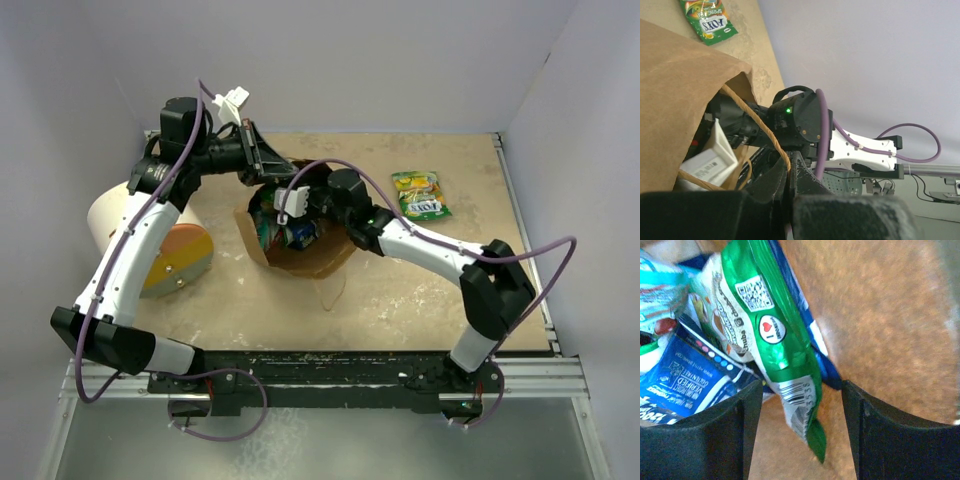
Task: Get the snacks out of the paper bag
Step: Take out the snack from the paper bag.
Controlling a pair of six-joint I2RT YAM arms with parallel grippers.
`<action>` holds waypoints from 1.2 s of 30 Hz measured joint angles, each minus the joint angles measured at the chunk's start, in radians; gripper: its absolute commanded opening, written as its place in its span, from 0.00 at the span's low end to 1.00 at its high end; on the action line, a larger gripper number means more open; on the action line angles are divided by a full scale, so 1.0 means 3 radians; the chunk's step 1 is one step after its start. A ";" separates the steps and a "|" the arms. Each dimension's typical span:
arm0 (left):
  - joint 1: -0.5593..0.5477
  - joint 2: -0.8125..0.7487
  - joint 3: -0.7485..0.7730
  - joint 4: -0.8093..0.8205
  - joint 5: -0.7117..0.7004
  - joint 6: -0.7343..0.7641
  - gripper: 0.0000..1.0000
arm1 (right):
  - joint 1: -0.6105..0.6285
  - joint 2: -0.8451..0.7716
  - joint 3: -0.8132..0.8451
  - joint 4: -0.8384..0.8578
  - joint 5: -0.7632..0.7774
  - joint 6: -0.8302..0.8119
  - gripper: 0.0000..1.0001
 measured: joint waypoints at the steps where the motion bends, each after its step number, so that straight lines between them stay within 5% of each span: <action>1: 0.0005 0.0000 0.0001 -0.0005 0.0004 0.0004 0.00 | 0.0000 -0.0053 -0.0028 -0.0008 -0.0057 -0.0008 0.67; 8: 0.0037 0.0006 0.0014 -0.0005 0.0048 0.0004 0.00 | -0.0020 -0.0350 -0.0230 0.0051 -0.0234 0.0004 0.67; 18: 0.0038 0.0062 0.0066 -0.0005 0.0100 -0.0003 0.00 | -0.0117 0.0052 -0.0155 0.0103 -0.0262 -0.0015 0.61; 20: 0.0042 0.0062 0.0075 -0.0004 0.0099 -0.0005 0.00 | -0.0125 0.0140 -0.0122 0.0100 -0.0303 -0.0018 0.55; 25: 0.0046 0.0062 0.0086 -0.0004 0.0099 -0.0006 0.00 | -0.0130 0.0263 -0.0001 0.0103 -0.0357 -0.0005 0.21; 36: 0.0057 0.0006 0.0100 -0.0089 -0.0104 -0.0005 0.00 | -0.0148 0.0141 0.0041 -0.0086 -0.0585 0.0289 0.00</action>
